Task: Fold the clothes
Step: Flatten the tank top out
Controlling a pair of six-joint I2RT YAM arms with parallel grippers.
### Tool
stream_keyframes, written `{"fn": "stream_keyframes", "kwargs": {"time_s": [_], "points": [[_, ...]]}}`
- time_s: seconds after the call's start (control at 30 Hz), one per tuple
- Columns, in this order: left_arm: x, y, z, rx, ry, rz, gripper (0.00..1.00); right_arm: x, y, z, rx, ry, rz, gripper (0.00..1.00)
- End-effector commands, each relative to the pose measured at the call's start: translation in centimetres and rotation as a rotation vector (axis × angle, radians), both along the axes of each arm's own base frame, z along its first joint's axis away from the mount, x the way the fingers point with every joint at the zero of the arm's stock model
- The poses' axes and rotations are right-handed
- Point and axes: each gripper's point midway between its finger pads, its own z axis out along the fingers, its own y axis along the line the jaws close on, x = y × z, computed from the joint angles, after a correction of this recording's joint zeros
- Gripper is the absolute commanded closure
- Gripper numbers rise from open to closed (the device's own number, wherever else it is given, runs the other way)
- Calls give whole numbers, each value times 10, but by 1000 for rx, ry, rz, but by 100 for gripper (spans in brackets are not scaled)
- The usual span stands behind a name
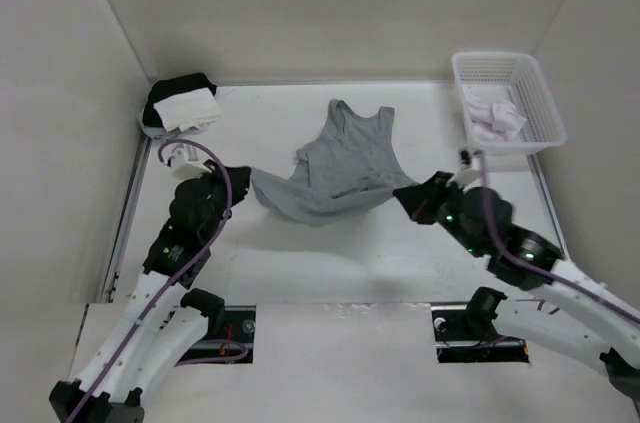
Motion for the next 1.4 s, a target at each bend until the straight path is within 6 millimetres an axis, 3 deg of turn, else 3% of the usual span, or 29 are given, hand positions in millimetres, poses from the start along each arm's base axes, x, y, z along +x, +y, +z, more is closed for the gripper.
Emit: {"fn": "stream_keyframes", "kwargs": {"time_s": [0.0, 0.07, 0.17, 0.3, 0.4, 0.5, 0.63, 0.73, 0.87, 0.97, 1.07, 1.13, 1.23, 1.37], "points": [[-17, 12, 159, -104, -383, 46, 100, -23, -52, 121, 18, -217, -110, 100], [-36, 32, 221, -99, -520, 115, 100, -37, -80, 192, 31, -330, -149, 100], [-64, 56, 301, -132, -689, 194, 100, -45, -116, 282, 57, -470, -228, 100], [-94, 77, 386, -178, -884, 248, 100, -48, -124, 367, 69, -614, -241, 100], [-102, 77, 428, -172, -951, 240, 100, -45, -125, 413, 57, -716, -288, 100], [-84, 72, 437, -135, -940, 259, 100, -38, -107, 424, 15, -774, -308, 100], [-19, 58, 422, -15, -847, 306, 99, -1, -83, 414, -95, -816, -360, 100], [53, 44, 382, 56, -725, 292, 99, 46, -60, 389, -131, -771, -310, 100], [151, 46, 305, 48, -518, 250, 99, 141, -35, 330, -101, -610, -189, 100], [202, 61, 286, 15, -446, 248, 99, 200, -33, 311, -104, -557, -194, 100], [231, 63, 302, 16, -447, 233, 99, 239, -44, 324, -93, -557, -225, 100], [238, 63, 327, 15, -476, 220, 99, 246, -52, 346, -71, -578, -243, 100], [228, 69, 372, 11, -562, 217, 99, 235, -61, 383, -44, -646, -258, 100], [200, 80, 408, 1, -647, 223, 99, 204, -73, 420, -5, -728, -272, 100]]}}
